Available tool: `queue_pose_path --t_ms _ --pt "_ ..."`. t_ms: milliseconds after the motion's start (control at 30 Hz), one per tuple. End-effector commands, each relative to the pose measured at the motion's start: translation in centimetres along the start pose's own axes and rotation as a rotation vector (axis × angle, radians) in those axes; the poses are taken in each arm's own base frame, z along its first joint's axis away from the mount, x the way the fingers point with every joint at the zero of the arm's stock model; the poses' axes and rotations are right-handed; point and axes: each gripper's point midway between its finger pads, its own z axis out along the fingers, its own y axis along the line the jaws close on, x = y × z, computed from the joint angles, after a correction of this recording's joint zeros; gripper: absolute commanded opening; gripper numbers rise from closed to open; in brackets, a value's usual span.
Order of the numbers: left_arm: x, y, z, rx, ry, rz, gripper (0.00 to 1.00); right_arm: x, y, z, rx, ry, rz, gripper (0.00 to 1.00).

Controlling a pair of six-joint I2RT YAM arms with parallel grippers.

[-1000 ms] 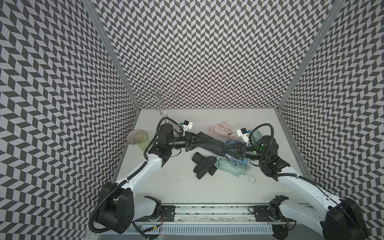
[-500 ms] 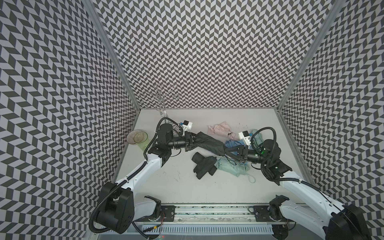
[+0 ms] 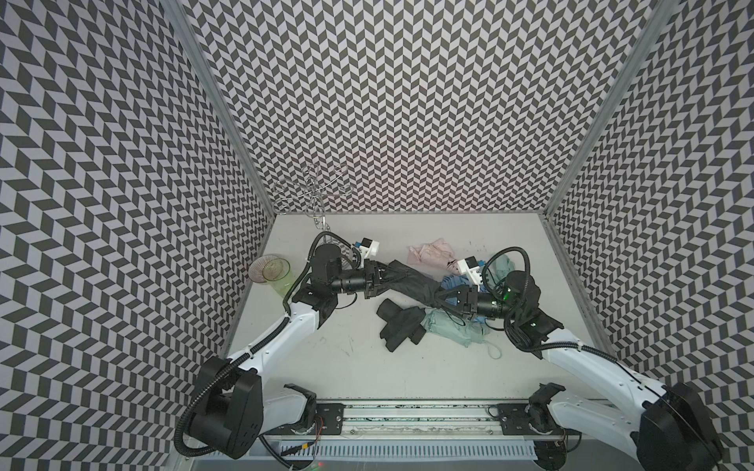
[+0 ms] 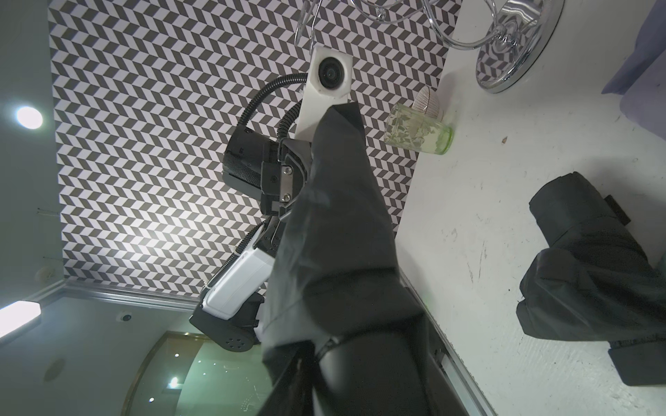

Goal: Take umbrellas out of sleeves
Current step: Take out the umbrella from the umbrella sleeve.

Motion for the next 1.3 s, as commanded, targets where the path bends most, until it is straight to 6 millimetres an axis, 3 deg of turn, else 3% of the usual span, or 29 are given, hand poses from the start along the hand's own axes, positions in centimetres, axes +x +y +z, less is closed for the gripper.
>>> queue_pose_path --t_ms 0,133,167,200,233,367,433,567,767,967,1067,1133,1200,1233,1267 --pt "0.8 -2.5 -0.1 0.063 0.027 0.066 0.00 -0.8 0.6 0.3 -0.014 -0.031 -0.027 0.30" --pt "0.6 -2.0 -0.3 0.042 0.022 0.068 0.00 -0.8 0.9 0.2 -0.023 -0.034 -0.038 0.20" --pt "0.5 -1.7 -0.4 0.027 0.019 0.067 0.06 -0.9 1.0 0.1 -0.024 -0.039 -0.042 0.19" --pt "0.3 -1.4 -0.5 0.012 0.013 0.069 0.26 -0.9 1.0 0.0 -0.023 -0.043 -0.042 0.18" --pt "0.3 -1.1 -0.6 -0.001 0.013 0.071 0.38 -1.0 1.0 -0.1 -0.023 -0.047 -0.042 0.18" --pt "-0.1 -0.2 -0.9 -0.047 0.000 0.088 0.75 -1.3 1.2 -0.7 -0.024 -0.061 -0.054 0.17" --pt "-0.6 0.5 -1.5 -0.085 -0.024 0.102 0.84 -1.4 1.3 -0.8 -0.023 -0.057 -0.065 0.16" --pt "-1.6 2.1 -3.0 -0.182 -0.077 0.145 0.89 -1.4 1.4 -0.7 -0.019 -0.027 -0.087 0.16" --pt "-1.5 2.2 -3.4 -0.183 -0.081 0.173 0.81 -1.1 1.6 -0.4 -0.030 0.015 -0.092 0.15" --pt "-0.8 3.6 -3.1 -0.220 -0.033 0.179 0.72 -1.3 2.6 -0.2 -0.054 0.037 -0.109 0.15" --pt "-0.7 4.1 -3.1 -0.241 -0.024 0.180 0.61 -1.4 2.6 -0.1 -0.052 0.039 -0.109 0.15" --pt "-0.6 4.1 -3.0 -0.243 -0.012 0.184 0.43 -1.4 2.6 -0.1 -0.053 0.040 -0.110 0.14" --pt "-0.8 4.3 -3.1 -0.265 -0.014 0.186 0.13 -1.4 2.4 0.0 -0.049 0.040 -0.108 0.14" --pt "-1.0 4.4 -3.2 -0.283 -0.021 0.194 0.03 -1.4 2.3 0.0 -0.047 0.040 -0.107 0.15" --pt "-1.1 4.4 -3.3 -0.292 -0.023 0.196 0.00 -1.4 2.2 -0.1 -0.044 0.039 -0.106 0.14"
